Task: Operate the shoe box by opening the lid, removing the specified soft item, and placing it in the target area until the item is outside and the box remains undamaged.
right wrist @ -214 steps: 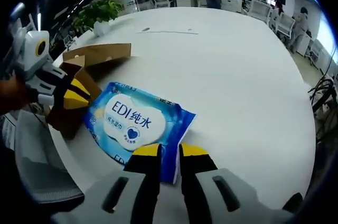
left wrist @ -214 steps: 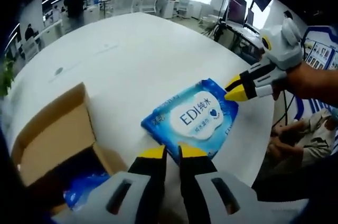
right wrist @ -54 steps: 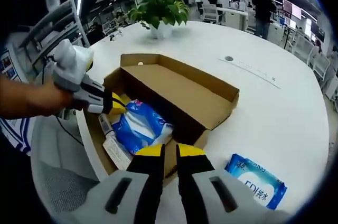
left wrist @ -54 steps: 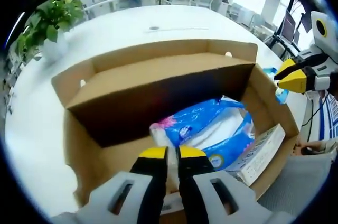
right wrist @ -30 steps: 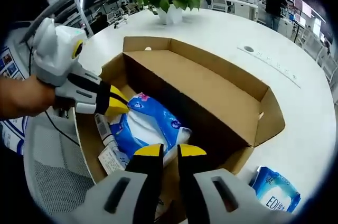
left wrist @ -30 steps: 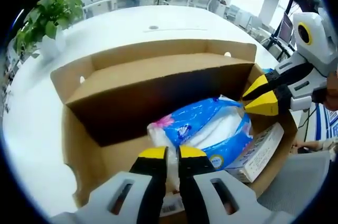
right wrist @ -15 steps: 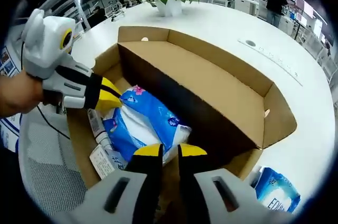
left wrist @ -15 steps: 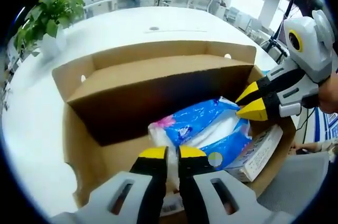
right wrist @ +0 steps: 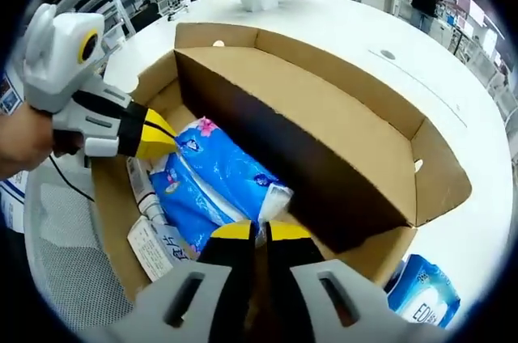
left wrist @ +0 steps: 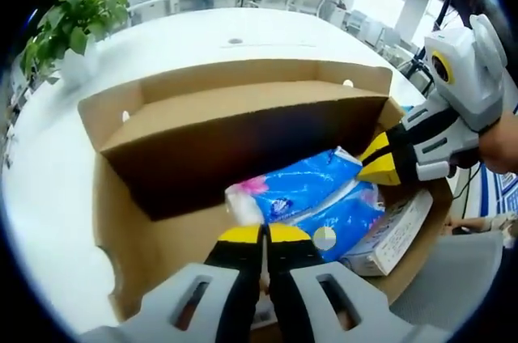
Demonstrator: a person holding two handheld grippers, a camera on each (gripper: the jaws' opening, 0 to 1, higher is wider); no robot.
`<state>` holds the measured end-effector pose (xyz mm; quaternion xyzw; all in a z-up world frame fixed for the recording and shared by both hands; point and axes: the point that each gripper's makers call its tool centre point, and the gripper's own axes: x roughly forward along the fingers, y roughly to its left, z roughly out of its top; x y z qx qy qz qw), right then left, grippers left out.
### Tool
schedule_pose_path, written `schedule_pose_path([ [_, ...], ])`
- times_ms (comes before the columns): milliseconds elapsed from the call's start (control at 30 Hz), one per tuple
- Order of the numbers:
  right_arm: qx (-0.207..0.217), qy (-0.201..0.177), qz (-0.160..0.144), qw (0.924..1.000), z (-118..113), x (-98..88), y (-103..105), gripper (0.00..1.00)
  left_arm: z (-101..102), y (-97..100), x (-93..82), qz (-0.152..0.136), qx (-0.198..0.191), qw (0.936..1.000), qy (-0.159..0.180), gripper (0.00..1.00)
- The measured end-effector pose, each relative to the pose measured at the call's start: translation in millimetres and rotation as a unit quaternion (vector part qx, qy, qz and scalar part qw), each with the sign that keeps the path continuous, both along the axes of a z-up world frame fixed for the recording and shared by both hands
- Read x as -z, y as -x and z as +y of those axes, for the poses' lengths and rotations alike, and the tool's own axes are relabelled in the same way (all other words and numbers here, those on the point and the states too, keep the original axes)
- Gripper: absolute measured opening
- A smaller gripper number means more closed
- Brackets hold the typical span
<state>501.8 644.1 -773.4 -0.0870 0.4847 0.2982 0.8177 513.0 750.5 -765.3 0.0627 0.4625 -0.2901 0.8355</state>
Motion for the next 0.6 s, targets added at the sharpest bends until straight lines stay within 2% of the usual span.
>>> schedule_pose_path([
  [233, 0.002, -0.007, -0.001, 1.0, -0.2, -4.6, -0.1, 0.0, -0.1, -0.7, -3.6, 0.008, -0.004, 0.9999, 0.009, 0.0],
  [600, 0.008, -0.026, -0.011, 0.9996, 0.4, -23.5, 0.2, 0.0, 1.7, 2.2, -24.0, 0.0, -0.004, 0.9997, 0.022, 0.0],
])
